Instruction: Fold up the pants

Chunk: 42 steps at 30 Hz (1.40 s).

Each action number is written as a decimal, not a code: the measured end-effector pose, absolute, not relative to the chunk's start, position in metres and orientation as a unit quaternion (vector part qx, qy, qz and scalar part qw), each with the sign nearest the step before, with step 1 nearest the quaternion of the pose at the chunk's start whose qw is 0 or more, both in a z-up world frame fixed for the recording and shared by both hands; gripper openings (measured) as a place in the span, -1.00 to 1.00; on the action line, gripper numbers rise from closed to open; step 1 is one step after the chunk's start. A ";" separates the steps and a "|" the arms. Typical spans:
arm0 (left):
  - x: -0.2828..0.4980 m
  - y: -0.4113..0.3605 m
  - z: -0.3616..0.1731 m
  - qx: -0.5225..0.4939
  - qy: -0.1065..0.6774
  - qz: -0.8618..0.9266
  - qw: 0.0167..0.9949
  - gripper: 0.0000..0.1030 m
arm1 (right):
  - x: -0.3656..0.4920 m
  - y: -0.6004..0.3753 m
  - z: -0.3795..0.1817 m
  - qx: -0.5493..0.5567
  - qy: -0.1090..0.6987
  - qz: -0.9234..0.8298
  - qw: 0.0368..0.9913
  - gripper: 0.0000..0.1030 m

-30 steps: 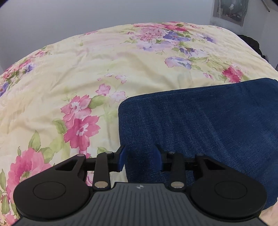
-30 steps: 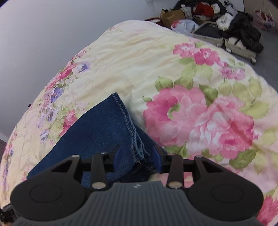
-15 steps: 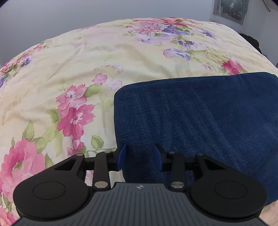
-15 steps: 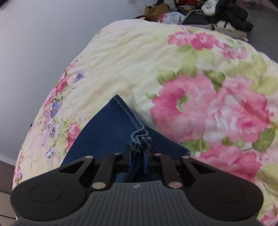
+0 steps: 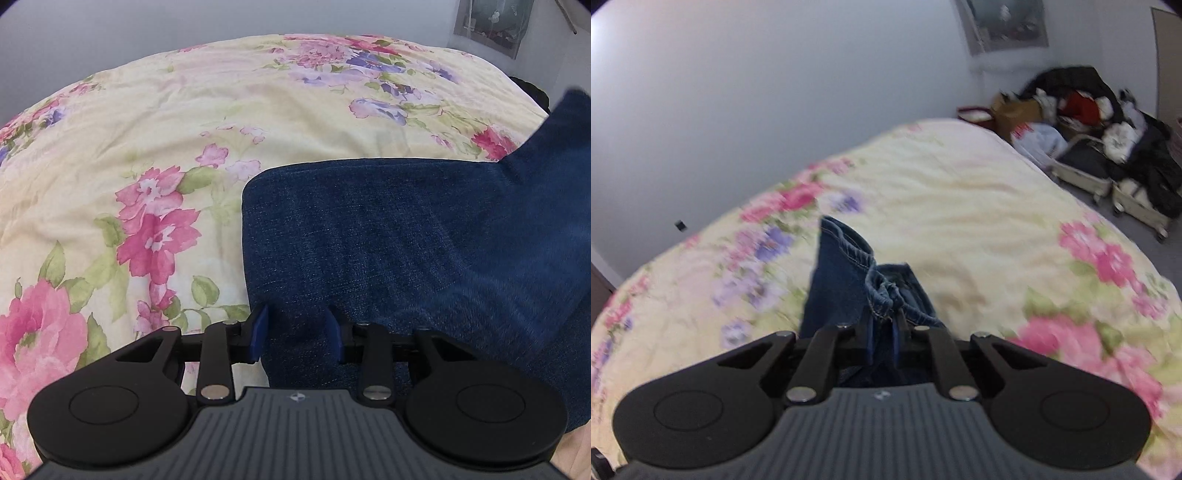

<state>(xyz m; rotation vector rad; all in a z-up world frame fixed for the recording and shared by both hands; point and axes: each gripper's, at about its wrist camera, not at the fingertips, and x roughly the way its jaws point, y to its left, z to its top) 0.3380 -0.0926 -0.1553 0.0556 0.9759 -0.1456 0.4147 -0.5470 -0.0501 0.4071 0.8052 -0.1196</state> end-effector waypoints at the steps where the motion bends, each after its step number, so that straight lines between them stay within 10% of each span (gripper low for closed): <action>1: 0.338 -0.094 -0.156 0.032 0.469 -0.069 0.880 -0.21 | 0.407 -0.558 -0.071 0.212 0.412 -0.070 0.883 -0.92; 7: 0.339 -0.097 -0.154 0.037 0.472 -0.064 0.878 -0.21 | 0.375 -0.595 -0.157 0.280 0.465 -0.107 0.833 -0.83; 15: 0.348 -0.083 -0.127 0.009 0.442 -0.079 0.894 -0.21 | 0.375 -0.578 -0.127 0.143 0.439 -0.139 0.876 -0.46; 24: 0.402 -0.081 -0.128 0.002 0.424 -0.079 0.902 -0.44 | 0.409 -0.536 -0.131 0.070 0.404 -0.076 0.909 -0.90; 42: 0.394 -0.081 -0.133 0.025 0.422 -0.100 0.901 -0.64 | 0.409 -0.531 -0.174 0.052 0.415 -0.075 0.905 -0.93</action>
